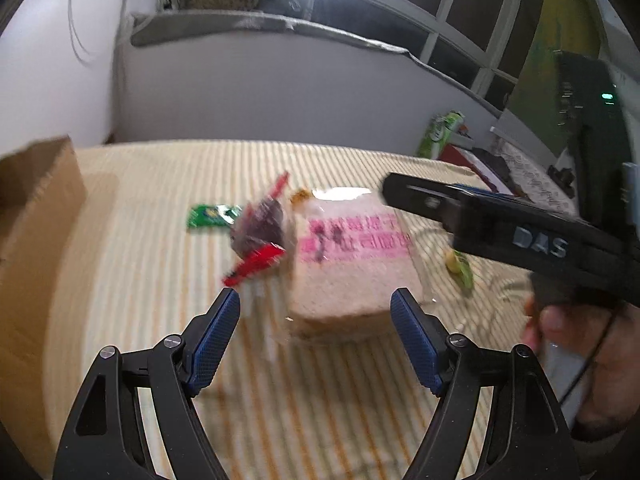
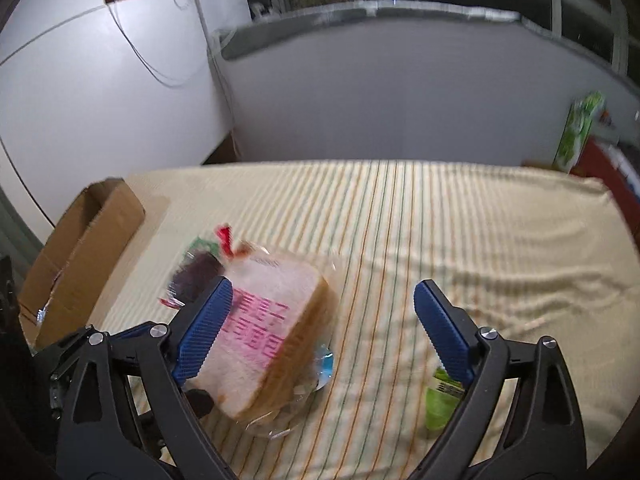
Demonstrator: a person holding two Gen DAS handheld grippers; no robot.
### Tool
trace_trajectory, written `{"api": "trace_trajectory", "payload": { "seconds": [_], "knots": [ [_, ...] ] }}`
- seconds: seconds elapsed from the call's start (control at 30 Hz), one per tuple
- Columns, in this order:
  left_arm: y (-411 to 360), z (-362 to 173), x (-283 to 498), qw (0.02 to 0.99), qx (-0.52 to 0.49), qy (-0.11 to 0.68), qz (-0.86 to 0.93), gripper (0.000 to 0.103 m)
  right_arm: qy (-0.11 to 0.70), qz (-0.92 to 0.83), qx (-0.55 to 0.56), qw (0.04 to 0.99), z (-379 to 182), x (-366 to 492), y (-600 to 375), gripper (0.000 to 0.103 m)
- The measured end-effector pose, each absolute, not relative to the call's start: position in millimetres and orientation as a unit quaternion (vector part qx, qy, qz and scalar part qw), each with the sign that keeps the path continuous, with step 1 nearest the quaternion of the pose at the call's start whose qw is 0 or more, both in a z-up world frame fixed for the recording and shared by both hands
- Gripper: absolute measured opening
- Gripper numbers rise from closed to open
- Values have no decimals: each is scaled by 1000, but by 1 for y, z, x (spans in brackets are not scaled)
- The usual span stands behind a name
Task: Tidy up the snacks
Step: 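Grasp the bagged bread loaf with the left tool while the right tool grasps it too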
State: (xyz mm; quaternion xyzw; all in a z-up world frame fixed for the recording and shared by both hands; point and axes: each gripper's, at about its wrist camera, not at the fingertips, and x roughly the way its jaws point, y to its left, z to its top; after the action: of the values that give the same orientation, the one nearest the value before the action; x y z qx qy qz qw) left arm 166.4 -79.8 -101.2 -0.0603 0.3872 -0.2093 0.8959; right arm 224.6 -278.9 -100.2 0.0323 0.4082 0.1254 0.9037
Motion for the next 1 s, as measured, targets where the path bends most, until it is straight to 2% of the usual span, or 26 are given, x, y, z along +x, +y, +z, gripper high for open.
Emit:
{"api": "trace_trajectory", "payload": {
  "seconds": [0.1, 0.13, 0.17, 0.2, 0.27, 0.7, 1.0],
  "knots": [
    [-82, -105, 168, 895, -72, 380, -220, 78, 427, 139, 55, 892, -118, 233, -282, 94],
    [-83, -106, 170, 894, -77, 380, -224, 78, 427, 154, 74, 888, -123, 234, -283, 86],
    [-84, -108, 172, 891, -81, 383, -229, 78, 427, 177, 96, 882, -127, 235, -284, 68],
    [-85, -110, 175, 886, -84, 387, -240, 77, 425, 202, 118, 874, -130, 236, -283, 60],
    [-82, -112, 176, 879, -102, 387, -261, 63, 421, 203, 114, 877, -131, 234, -281, 60],
    [-80, -110, 163, 879, -102, 373, -278, 59, 395, 178, 125, 893, -119, 208, -285, 59],
    [-84, -104, 106, 875, -112, 361, -302, 57, 364, 163, 154, 904, -118, 134, -300, 58]
  ]
}}
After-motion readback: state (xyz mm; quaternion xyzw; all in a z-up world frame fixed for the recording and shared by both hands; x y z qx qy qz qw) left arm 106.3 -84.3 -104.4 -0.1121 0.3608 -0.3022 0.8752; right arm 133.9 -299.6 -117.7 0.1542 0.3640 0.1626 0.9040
